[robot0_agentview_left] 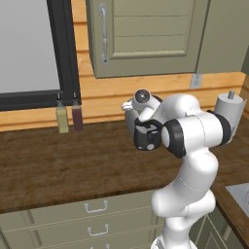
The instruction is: Start the toaster. Once the lever pops up, take the bread to the plate on the dining counter.
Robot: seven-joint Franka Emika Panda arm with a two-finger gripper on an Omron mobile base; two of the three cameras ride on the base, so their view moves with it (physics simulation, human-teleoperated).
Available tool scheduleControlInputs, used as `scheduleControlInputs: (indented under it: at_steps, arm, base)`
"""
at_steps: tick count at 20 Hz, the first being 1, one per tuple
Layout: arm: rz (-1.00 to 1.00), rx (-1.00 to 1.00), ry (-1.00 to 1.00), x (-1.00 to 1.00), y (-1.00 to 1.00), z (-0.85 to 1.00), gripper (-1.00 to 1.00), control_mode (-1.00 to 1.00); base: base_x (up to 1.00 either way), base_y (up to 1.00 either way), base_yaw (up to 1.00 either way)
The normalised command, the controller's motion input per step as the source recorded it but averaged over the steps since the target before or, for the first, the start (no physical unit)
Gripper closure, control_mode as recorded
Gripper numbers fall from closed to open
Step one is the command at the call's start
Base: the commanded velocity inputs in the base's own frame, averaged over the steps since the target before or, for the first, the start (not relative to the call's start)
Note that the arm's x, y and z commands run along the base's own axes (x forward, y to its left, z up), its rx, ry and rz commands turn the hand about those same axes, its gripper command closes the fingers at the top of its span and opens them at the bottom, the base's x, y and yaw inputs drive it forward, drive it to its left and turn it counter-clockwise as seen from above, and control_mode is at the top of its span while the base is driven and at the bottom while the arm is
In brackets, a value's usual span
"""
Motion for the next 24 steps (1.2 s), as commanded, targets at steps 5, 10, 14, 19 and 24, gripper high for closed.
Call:
scheduleControlInputs:
  at_steps: [5,10,14,19,24]
  arm:
    - [0.00,0.00,0.00,0.00,0.00,-0.20,1.00,-1.00]
    - [0.00,0.00,0.00,0.00,0.00,-0.18,1.00,-1.00]
    - [0.00,0.00,0.00,0.00,0.00,-0.11,1.00,-1.00]
    - [0.00,0.00,-0.08,0.00,0.00,0.00,1.00,-1.00]
    - [0.00,0.00,-0.14,-0.07,0.00,0.05,1.00,-1.00]
  base:
    - [0.00,0.00,0.00]
    - [0.00,0.00,0.00]
    - [0.00,0.00,0.00]
    - [0.00,0.00,0.00]
    - [0.00,0.00,0.00]
